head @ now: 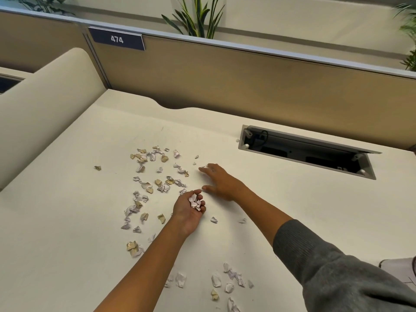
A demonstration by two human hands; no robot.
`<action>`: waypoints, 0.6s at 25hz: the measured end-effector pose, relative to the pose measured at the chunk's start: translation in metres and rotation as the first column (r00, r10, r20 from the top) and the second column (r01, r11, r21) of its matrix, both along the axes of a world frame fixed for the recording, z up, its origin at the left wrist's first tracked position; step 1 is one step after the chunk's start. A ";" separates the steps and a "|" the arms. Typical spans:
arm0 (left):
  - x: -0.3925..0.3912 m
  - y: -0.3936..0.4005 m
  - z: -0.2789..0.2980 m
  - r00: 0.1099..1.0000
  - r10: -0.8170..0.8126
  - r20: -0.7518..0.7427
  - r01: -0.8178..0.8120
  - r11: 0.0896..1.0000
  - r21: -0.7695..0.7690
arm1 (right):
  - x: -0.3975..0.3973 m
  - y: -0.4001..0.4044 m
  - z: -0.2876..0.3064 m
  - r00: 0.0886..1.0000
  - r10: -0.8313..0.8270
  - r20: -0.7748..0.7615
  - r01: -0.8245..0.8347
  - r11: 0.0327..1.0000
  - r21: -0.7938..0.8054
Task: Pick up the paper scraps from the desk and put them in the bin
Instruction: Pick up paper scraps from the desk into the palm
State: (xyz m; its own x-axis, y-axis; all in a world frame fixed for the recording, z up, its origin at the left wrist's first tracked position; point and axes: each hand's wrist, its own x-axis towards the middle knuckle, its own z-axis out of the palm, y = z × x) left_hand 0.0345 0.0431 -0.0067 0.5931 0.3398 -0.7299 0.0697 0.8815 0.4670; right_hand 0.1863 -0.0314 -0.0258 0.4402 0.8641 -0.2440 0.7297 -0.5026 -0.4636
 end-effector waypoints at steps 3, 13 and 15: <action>-0.004 0.001 0.000 1.000 -0.007 -0.006 0.007 1.000 0.003 | -0.003 -0.010 0.001 0.987 0.122 0.109 -0.117 0.992 -0.047; -0.007 -0.029 0.000 0.998 -0.053 -0.029 0.053 0.999 -0.001 | -0.055 -0.076 0.010 0.983 -0.133 0.124 0.127 0.990 0.056; -0.008 -0.034 0.003 0.998 -0.063 -0.031 0.064 0.998 0.015 | -0.065 -0.082 0.022 0.946 -0.316 -0.073 0.323 0.937 0.134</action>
